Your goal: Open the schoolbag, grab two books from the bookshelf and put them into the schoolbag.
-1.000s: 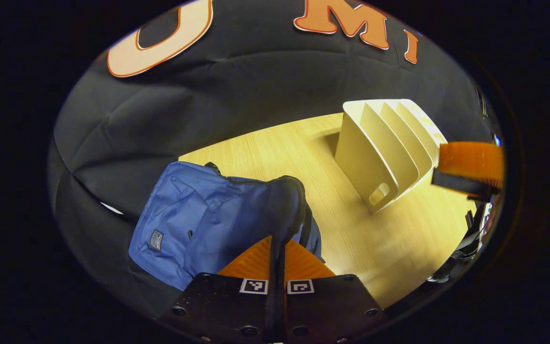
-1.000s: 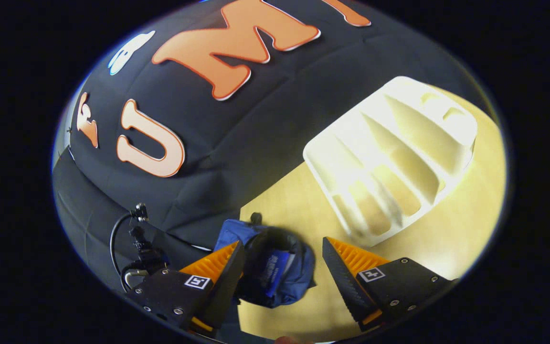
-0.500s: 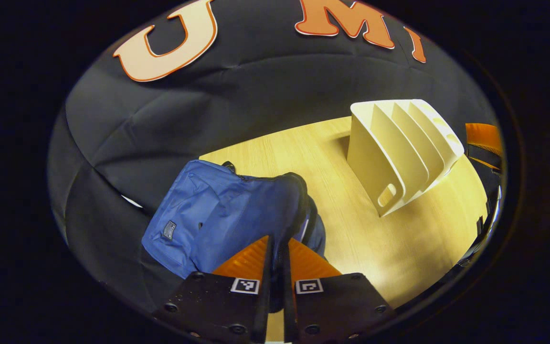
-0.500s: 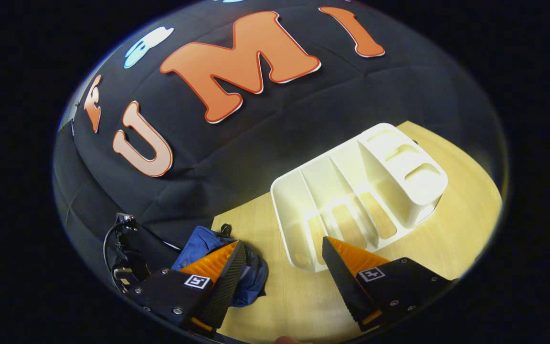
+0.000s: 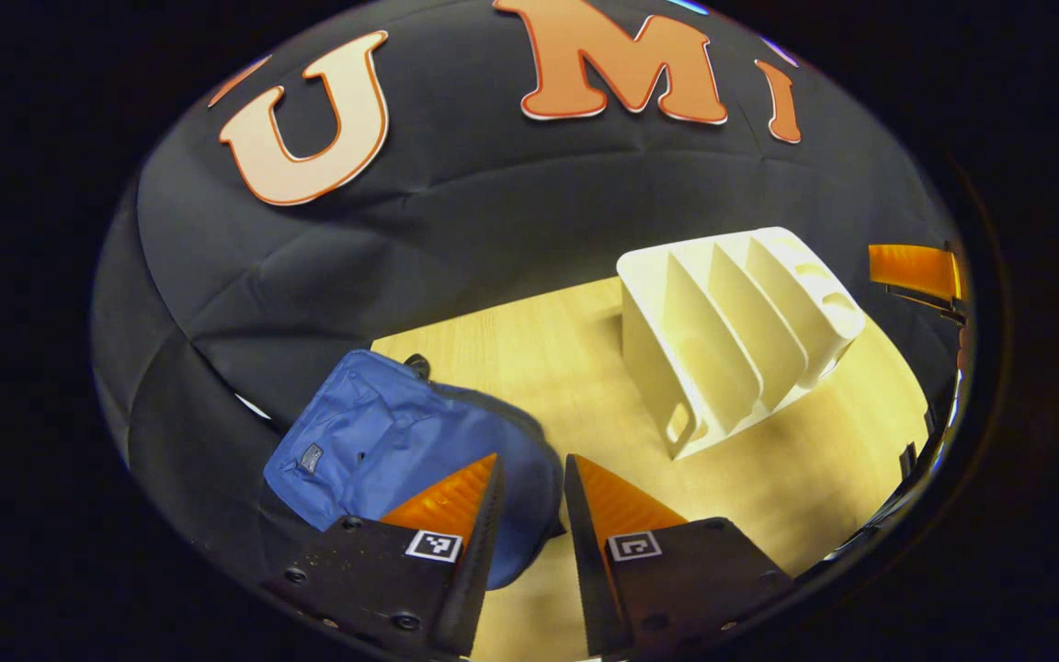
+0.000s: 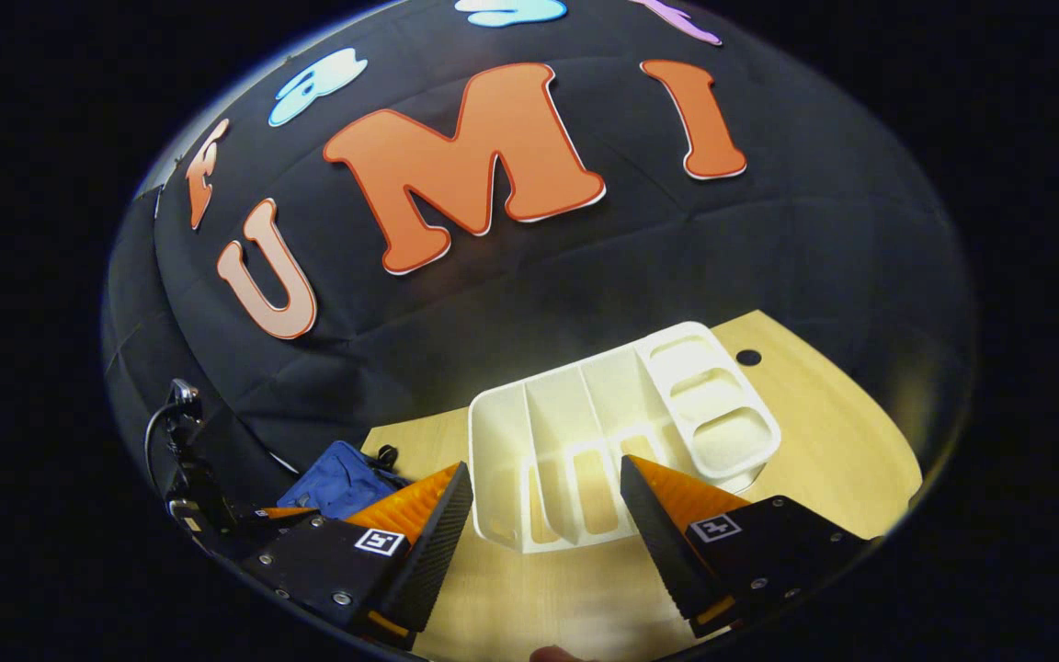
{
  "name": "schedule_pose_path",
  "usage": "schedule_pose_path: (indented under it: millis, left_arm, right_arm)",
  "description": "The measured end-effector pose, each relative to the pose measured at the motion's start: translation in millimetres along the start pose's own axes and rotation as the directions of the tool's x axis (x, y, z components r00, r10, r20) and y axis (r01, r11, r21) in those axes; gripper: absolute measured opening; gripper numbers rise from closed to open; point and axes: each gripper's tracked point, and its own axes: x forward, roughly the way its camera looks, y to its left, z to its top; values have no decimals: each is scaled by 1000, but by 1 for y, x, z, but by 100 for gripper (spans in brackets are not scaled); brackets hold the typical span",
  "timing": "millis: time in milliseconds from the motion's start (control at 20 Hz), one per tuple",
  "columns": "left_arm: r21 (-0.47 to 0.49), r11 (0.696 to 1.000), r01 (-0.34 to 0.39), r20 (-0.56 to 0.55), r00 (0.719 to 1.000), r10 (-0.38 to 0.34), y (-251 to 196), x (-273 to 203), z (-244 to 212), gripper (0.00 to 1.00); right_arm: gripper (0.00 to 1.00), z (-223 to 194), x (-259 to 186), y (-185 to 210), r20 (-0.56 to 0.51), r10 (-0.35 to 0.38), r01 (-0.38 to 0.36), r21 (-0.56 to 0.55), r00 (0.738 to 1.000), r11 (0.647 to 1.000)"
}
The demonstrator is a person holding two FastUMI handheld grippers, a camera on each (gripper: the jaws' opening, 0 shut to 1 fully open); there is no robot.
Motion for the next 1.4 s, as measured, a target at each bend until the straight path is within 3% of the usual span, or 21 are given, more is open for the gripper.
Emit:
schedule_pose_path:
  millis: [250,300,500,700,800,900,1000,1200,1400]
  left_arm:
    - [-33,999,-26,214,976,32,-36,-29,57,64]
    - [-46,999,-10,268,963,22,-48,-39,72,79]
    - [-98,995,-8,462,885,53,-78,-82,121,87]
    - [-167,986,17,620,779,91,-103,-113,145,84]
    - [-199,979,38,659,745,105,-100,-125,155,86]
    - [-193,980,45,672,734,98,-111,-126,160,85]
    - [-179,982,61,699,711,83,-125,-133,163,94]
    - [-173,983,67,733,675,84,-137,-147,164,94]
    - [-196,979,53,734,670,111,-141,-148,159,94]
  right_arm:
    - [96,35,-23,-21,95,-14,22,-79,995,997]
    - [97,41,-28,-24,112,-15,25,-89,994,996]
    - [97,63,-43,-35,193,-18,46,-143,981,989]
    - [96,78,-64,-42,275,-10,66,-193,961,979]
    - [97,80,-69,-41,300,-2,67,-204,954,977]
    - [96,80,-74,-40,322,8,66,-217,947,974]
    - [96,74,-74,-42,323,9,70,-232,946,970]
    - [96,67,-75,-45,312,7,70,-233,950,970]
    - [96,71,-79,-52,342,-6,89,-228,940,969]
